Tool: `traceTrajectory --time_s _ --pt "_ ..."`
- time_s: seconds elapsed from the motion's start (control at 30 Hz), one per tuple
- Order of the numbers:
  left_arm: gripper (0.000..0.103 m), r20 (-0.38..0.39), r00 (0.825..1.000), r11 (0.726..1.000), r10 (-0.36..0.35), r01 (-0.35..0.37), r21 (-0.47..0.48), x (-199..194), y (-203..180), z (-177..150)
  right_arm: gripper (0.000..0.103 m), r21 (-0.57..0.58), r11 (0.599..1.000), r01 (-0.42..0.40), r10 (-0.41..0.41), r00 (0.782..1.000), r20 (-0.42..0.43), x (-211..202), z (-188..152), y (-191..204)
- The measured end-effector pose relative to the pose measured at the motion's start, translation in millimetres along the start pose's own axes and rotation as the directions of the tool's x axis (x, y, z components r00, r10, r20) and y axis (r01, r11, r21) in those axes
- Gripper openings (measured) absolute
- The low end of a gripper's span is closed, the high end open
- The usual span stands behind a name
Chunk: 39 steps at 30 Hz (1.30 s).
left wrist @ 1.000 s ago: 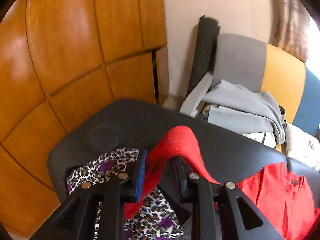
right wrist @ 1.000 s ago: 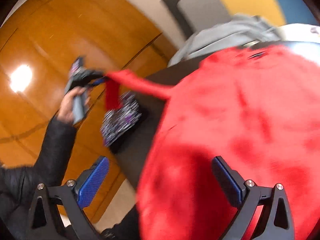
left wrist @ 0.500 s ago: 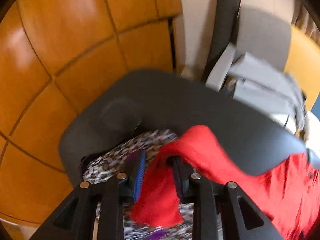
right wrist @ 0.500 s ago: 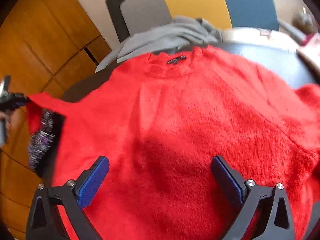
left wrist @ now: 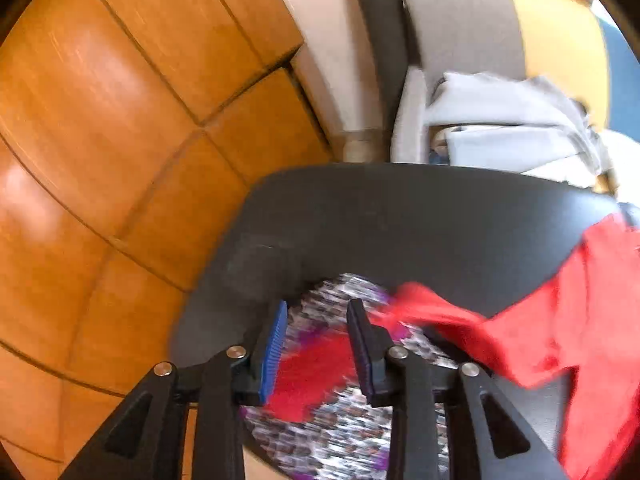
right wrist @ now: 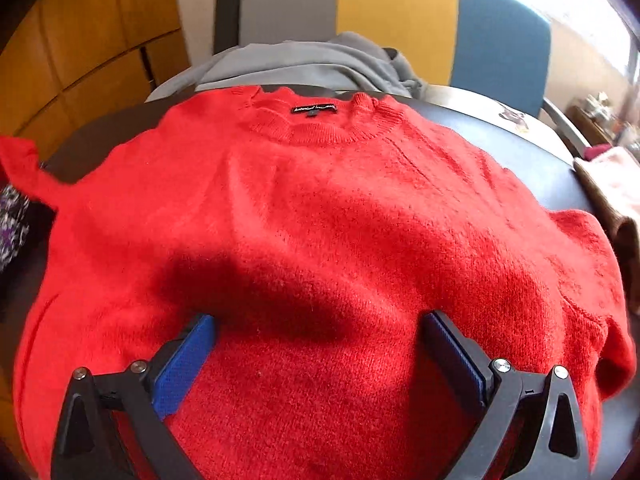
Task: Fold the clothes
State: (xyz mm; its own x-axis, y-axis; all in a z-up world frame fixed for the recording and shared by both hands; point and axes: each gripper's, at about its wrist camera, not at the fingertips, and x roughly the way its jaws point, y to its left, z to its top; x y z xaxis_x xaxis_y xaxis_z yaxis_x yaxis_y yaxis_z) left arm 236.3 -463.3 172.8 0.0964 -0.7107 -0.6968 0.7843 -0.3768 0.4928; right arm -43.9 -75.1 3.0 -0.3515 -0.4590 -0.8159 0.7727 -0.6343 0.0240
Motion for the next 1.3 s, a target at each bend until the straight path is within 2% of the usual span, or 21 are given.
traceTrajectory --time_s 0.03,0.07,0.1,0.13,0.17,0.23,0.27,0.3,0.4,0.47,0.53,0.57,0.6,0.67,0.77,0.87,0.9,0.93,1.0,1.17,1.3 --pt "0.033 -0.001 0.996 0.996 0.091 -0.091 0.01 6.1 2.0 5.9 0.103 0.007 1.0 0.002 -0.002 1.0 0.0 1.6 2.4 -1.1" --pt "0.033 -0.013 0.991 0.991 0.131 -0.131 0.019 12.0 4.2 12.3 0.103 0.014 1.0 0.005 -0.005 1.0 0.001 3.1 4.8 -2.2" --pt "0.033 -0.023 0.996 0.996 0.083 -0.083 -0.035 13.4 12.7 16.3 0.103 0.019 1.0 0.006 -0.006 1.0 0.001 3.9 6.9 -3.1" --pt "0.033 -0.024 1.0 0.988 -0.014 0.01 -0.157 11.2 27.4 17.6 0.103 0.023 1.0 0.006 -0.006 1.0 0.002 3.5 7.9 -4.0" --pt "0.033 -0.012 0.995 0.962 -0.099 0.092 -0.257 7.3 38.8 17.6 0.103 0.024 1.0 0.009 -0.009 1.0 0.003 2.9 7.8 -3.5" --pt "0.033 0.055 0.969 0.929 -0.239 0.245 -0.278 -12.4 32.0 9.5 0.103 0.019 1.0 0.016 -0.016 1.0 0.005 1.7 7.2 -0.8" --pt "0.033 0.09 0.931 0.894 -0.354 0.366 -0.26 -23.2 17.6 2.8 0.103 0.017 1.0 0.02 -0.02 1.0 0.006 1.1 6.8 0.5" --pt "0.033 0.12 0.88 0.846 -0.46 0.475 -0.242 -32.6 2.8 -4.0 0.103 0.016 1.0 0.022 -0.022 1.0 0.007 0.2 6.2 1.6" --pt "0.034 0.156 0.733 0.712 -0.662 0.68 -0.173 -56.4 -69.3 -33.2 0.103 0.016 1.0 0.018 -0.018 1.0 0.011 -2.5 4.5 3.6" --pt "0.034 0.151 0.637 0.624 -0.756 0.771 -0.127 -72.8 -128.5 -56.8 0.103 0.022 1.0 0.004 -0.004 1.0 0.017 -3.4 5.2 1.5" --pt "0.034 0.133 0.543 0.535 -0.829 0.84 -0.092 -88.0 -189.6 -81.0 0.103 0.064 0.994 -0.091 0.088 0.995 0.041 -14.5 5.2 -6.8" --pt "0.034 0.115 0.505 0.498 -0.855 0.863 -0.087 -92.8 -215.3 -90.5 0.103 0.091 0.984 -0.152 0.146 0.987 0.065 -23.5 4.9 -13.2" --pt "0.034 0.096 0.487 0.481 -0.868 0.873 -0.079 -97.2 -238.9 -99.8 0.101 0.116 0.975 -0.189 0.177 0.978 0.107 -38.7 3.6 -24.5" --pt "0.034 0.062 0.495 0.494 -0.866 0.869 -0.035 -109.6 -279.2 -120.6 0.102 0.155 0.966 -0.207 0.174 0.964 0.2 -74.2 -1.7 -53.6" --pt "0.034 0.031 0.563 0.564 -0.826 0.825 0.04 -104.0 -302.2 -135.0 0.103 0.208 0.973 -0.099 0.04 0.961 0.274 -121.4 -22.1 -109.4" --pt "0.034 0.023 0.629 0.629 -0.777 0.776 0.052 -92.0 -306.0 -141.1 0.103 0.261 0.961 0.089 -0.148 0.965 0.216 -134.4 -52.9 -151.8" --pt "0.033 0.013 0.641 0.641 -0.767 0.766 0.05 -85.5 -306.1 -141.5 0.103 0.259 0.955 0.145 -0.195 0.965 0.178 -131.7 -62.1 -160.8" --pt "0.033 0.008 0.647 0.647 -0.762 0.761 0.049 -80.5 -305.5 -142.3 0.103 0.277 0.946 0.167 -0.215 0.965 0.152 -127.2 -70.3 -169.5" --pt "0.033 0.021 0.635 0.635 -0.772 0.77 0.056 -78.8 -302.3 -145.9 0.103 0.34 0.924 0.173 -0.224 0.968 0.117 -116.1 -85.4 -186.2" --pt "0.033 0.068 0.664 0.667 -0.745 0.737 0.112 -87.2 -303.9 -156.3 0.103 0.396 0.894 0.212 -0.268 0.959 0.091 -81.3 -77.7 -186.7" --pt "0.033 0.092 0.652 0.659 -0.752 0.746 0.098 -82.9 -302.2 -159.2 0.103 0.434 0.861 0.264 -0.303 0.953 0.02 -56.9 -60.2 -194.5"
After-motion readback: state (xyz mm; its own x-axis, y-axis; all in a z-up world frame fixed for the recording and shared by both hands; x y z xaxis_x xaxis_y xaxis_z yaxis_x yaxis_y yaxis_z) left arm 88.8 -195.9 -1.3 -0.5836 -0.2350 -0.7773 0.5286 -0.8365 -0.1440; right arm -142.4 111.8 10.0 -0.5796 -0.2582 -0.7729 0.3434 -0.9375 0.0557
